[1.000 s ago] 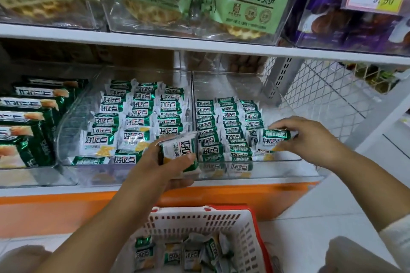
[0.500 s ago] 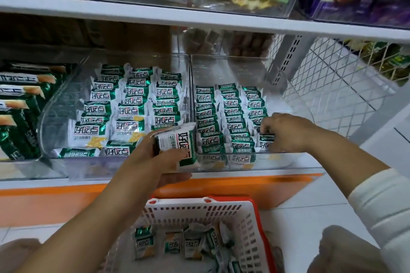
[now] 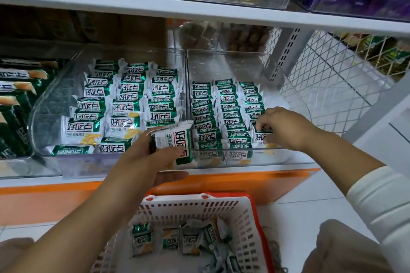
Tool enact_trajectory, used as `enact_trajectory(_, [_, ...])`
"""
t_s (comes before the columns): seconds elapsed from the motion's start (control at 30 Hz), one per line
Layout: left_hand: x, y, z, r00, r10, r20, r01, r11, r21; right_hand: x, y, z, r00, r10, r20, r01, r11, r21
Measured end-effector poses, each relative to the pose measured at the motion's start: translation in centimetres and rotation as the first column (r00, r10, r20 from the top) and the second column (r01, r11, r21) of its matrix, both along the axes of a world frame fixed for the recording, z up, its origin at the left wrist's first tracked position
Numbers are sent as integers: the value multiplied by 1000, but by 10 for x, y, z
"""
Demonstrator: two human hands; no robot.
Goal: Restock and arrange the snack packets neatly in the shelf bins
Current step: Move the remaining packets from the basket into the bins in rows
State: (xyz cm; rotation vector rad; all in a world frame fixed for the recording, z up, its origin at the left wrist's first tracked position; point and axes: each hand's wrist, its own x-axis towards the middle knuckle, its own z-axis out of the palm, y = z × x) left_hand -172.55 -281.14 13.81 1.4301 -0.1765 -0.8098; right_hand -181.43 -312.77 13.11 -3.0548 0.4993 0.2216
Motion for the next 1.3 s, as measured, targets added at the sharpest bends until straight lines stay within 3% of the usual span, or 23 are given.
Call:
enact_trajectory(0.2, [-10, -7, 4, 989, 17, -148, -28, 997, -68, 1, 7, 4, 995, -52, -83, 57, 997, 59])
enact_trajectory(0.27, [-13, -10, 6, 985, 14, -170, -34, 993, -114, 2, 24, 13, 997, -54, 58, 46, 989, 139])
enact_trajectory(0.3, [-15, -11, 8, 985, 6, -174, -28, 992, -124, 1, 39, 21, 983, -84, 161, 41, 966, 254])
enact_trajectory(0.37, [-17, -12, 8, 989, -40, -142, 23, 992, -121, -4, 77, 43, 951, -175, 256, -6, 815, 580])
enact_trajectory(0.47, [-21, -13, 10, 993, -117, -35, 113, 989, -93, -17, 125, 63, 972, -189, 139, -23, 514, 858])
enact_trajectory(0.57, [-26, -14, 12, 987, -151, 62, 155, 985, -69, -25, 137, 59, 959, -241, 152, -22, 470, 882])
enact_trajectory(0.63, [-29, -14, 12, 948, -186, 258, 189, 982, 12, -27, 125, 63, 933, -299, 199, -40, 463, 885])
enact_trajectory(0.67, [-27, -13, 10, 887, -188, 422, 158, 982, 104, -28, 112, 68, 908, -344, 240, -49, 483, 875])
enact_trajectory(0.73, [-18, -10, 5, 664, -180, 725, -22, 965, 261, -31, 79, 81, 843, -417, 338, -29, 593, 805])
enact_trajectory(0.77, [-12, -10, 3, 557, -188, 809, -109, 949, 295, -33, 62, 86, 836, -416, 359, 7, 662, 750])
enact_trajectory(0.83, [-2, -10, -3, 468, -233, 853, -188, 916, 354, -35, 33, 89, 884, -358, 301, 105, 779, 619])
enact_trajectory(0.93, [6, -17, -10, 496, -354, 793, -149, 865, 479, -24, 14, 76, 973, -227, 33, 196, 899, 392])
enact_trajectory(1.03, [8, -24, -16, 474, -431, 768, -124, 830, 543, -6, 13, 57, 962, -138, -234, 185, 963, 195])
enact_trajectory(1.3, [9, -27, -21, 473, -431, 768, -153, 819, 553, 12, 13, 43, 871, -96, -482, 144, 987, 64])
